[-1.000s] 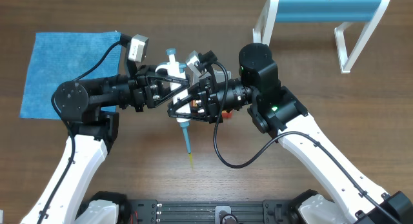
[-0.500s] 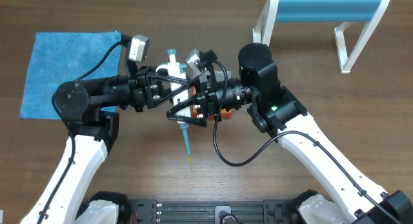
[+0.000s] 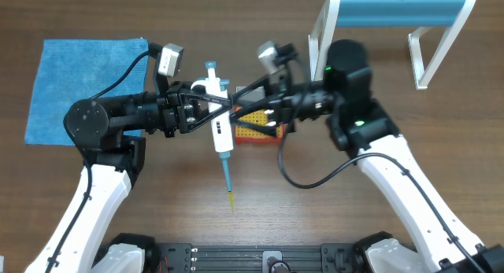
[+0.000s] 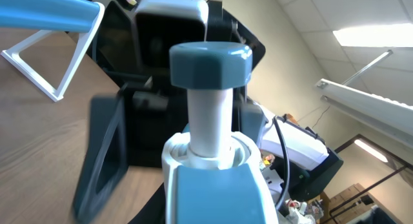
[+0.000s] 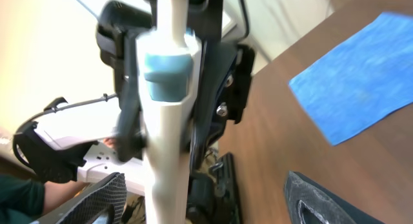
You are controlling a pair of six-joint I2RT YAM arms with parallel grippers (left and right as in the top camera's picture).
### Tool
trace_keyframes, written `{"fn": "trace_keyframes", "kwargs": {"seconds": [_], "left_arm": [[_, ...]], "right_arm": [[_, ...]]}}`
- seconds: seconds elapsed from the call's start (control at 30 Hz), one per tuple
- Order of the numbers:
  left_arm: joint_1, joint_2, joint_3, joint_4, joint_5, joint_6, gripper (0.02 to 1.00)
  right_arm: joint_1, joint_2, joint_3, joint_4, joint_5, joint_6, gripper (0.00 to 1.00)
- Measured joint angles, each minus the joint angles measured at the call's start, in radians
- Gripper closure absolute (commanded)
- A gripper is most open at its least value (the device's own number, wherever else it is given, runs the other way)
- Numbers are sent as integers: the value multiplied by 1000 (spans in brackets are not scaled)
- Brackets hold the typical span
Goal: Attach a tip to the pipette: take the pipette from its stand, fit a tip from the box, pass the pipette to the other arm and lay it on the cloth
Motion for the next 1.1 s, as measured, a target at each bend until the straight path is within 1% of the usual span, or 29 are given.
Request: {"fn": "trace_keyframes", "kwargs": {"seconds": [0.1,0.2,0.33,0.43,0.53,0.6,0.63,0.7,0.73,0.77,0.83,0.87,0.9,0.93,0.97,1.0,1.1], "left_arm": [[8,0,0,0,18,-12,993],[40,0,0,0,54,-42,993],[81,0,4,0,97,-59,991],[115,0,19,0,116,-58,993],[182,0,29,0,134,-51,991],[224,0,30,0,143,-48,991],[249,0,30,0,148,-45,993],[299,2,31,-1,148,-31,991],[312,3,32,-3,143,-12,991],[330,8,32,-19,122,3,991],[333,11,34,-72,64,52,991],[333,13,35,-124,17,82,991],[333,15,37,-172,-26,109,993],[333,18,37,-222,-71,140,991],[333,18,39,-266,-108,161,993],[332,19,39,-338,-175,193,991],[322,23,41,-491,-299,278,991]], "right_arm": [[-84,-24,0,1,-48,-1,198],[-203,-48,0,1,-106,-5,198],[-338,-60,0,34,-158,-12,196],[-407,-62,0,69,-180,-16,196],[-480,-63,0,76,-186,-30,196],[-518,-64,1,42,-146,-42,196],[-534,-64,1,2,-110,-55,198],[-553,-64,2,-132,18,-95,196],[-550,-63,3,-243,140,-124,196],[-543,-63,1,-295,216,-141,196],[-520,-62,0,-372,341,-176,194],[-494,-62,-2,-402,429,-200,194],[-473,-62,-2,-413,476,-213,163],[-443,-62,-2,-420,538,-229,156],[-423,-63,-2,-424,581,-240,150],[-390,-63,-2,-432,645,-250,139],[-340,-73,-2,-452,780,-276,102]]}}
